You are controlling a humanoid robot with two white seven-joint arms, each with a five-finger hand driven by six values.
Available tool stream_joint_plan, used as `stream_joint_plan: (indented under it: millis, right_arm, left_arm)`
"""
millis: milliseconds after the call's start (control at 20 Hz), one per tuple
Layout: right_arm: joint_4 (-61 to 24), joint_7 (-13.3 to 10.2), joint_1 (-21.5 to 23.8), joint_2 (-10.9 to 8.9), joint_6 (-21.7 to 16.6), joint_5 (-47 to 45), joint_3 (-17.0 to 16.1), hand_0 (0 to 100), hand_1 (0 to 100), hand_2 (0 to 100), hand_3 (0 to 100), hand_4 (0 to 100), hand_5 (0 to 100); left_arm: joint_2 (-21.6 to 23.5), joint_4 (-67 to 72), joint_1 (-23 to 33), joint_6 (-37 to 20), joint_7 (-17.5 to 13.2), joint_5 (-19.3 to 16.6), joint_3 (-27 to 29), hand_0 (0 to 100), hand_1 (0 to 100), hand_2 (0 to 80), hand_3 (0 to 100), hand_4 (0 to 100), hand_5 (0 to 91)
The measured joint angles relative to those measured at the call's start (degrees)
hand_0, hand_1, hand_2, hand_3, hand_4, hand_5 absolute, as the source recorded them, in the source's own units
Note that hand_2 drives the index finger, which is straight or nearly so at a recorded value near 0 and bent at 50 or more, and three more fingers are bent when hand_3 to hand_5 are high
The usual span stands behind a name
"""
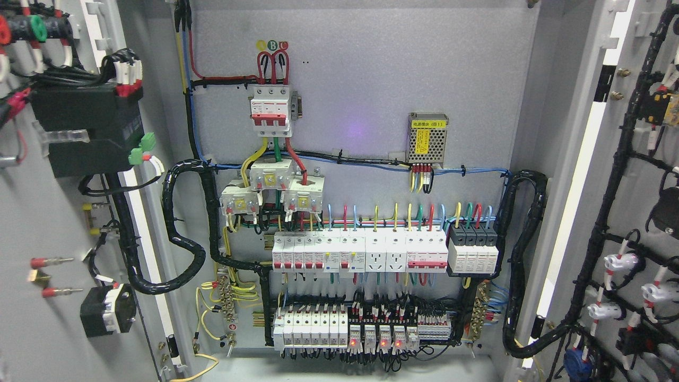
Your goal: Open door with both hands
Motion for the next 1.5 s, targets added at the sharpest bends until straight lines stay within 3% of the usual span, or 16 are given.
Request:
stream_joint_plan:
  millis: [851,1502]
  right_arm:
    - [0.8,-0.4,6.3,1.0,-0.5,-2.1,-5.6,0,0,0,0,0,0]
    - [3.0,-0.8,7.2,2.94,-0.4,-2.8,-8.3,0,0,0,0,0,0]
  left_arm:
    - [15.0,17.3,-10.1,0.0,0.4,15.1,17.7,0,0,0.0,0,0,0.0]
    - [22.6,30.1,-18.4,0.0,0.0,17.6,24.1,0,0,0.0,0,0,0.0]
